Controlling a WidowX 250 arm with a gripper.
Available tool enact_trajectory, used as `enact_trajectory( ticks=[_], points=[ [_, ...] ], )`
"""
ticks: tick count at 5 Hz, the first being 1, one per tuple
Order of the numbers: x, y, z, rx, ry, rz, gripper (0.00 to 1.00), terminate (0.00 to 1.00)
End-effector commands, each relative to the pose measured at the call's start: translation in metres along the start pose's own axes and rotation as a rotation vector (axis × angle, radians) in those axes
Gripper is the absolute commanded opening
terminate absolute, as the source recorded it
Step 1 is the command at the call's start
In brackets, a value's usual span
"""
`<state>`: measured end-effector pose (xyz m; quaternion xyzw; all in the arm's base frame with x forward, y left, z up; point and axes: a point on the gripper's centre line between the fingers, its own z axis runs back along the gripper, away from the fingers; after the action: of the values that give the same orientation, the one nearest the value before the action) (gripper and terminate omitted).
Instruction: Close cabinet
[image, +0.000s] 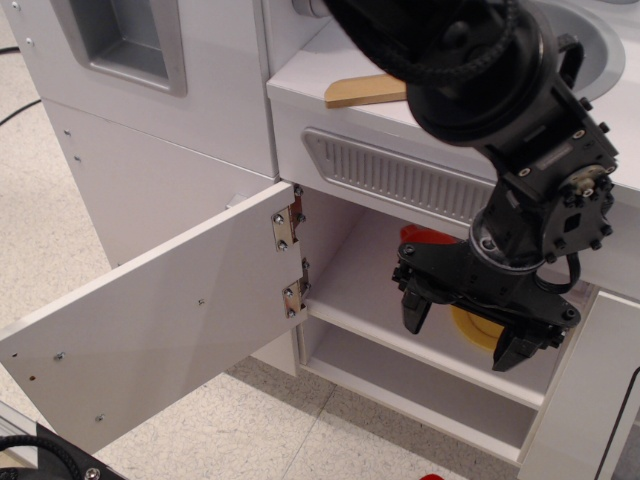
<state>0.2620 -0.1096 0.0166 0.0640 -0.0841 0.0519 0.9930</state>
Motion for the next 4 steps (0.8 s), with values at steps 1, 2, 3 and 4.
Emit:
enact_trajectory(
  ticks=[1, 2, 3, 4],
  points=[
    [0.0, 0.0, 0.0, 0.0, 0.0, 0.0, 1.0, 0.0],
    [0.004, 0.035, 0.002, 0.025, -0.018, -0.03, 1.0, 0.0],
    [0.008, 0.078, 0.003, 0.025, -0.016, -0.059, 1.0, 0.0],
    [0.007, 0.121, 0.007, 0.032, -0.063, -0.059, 1.0, 0.0]
  ],
)
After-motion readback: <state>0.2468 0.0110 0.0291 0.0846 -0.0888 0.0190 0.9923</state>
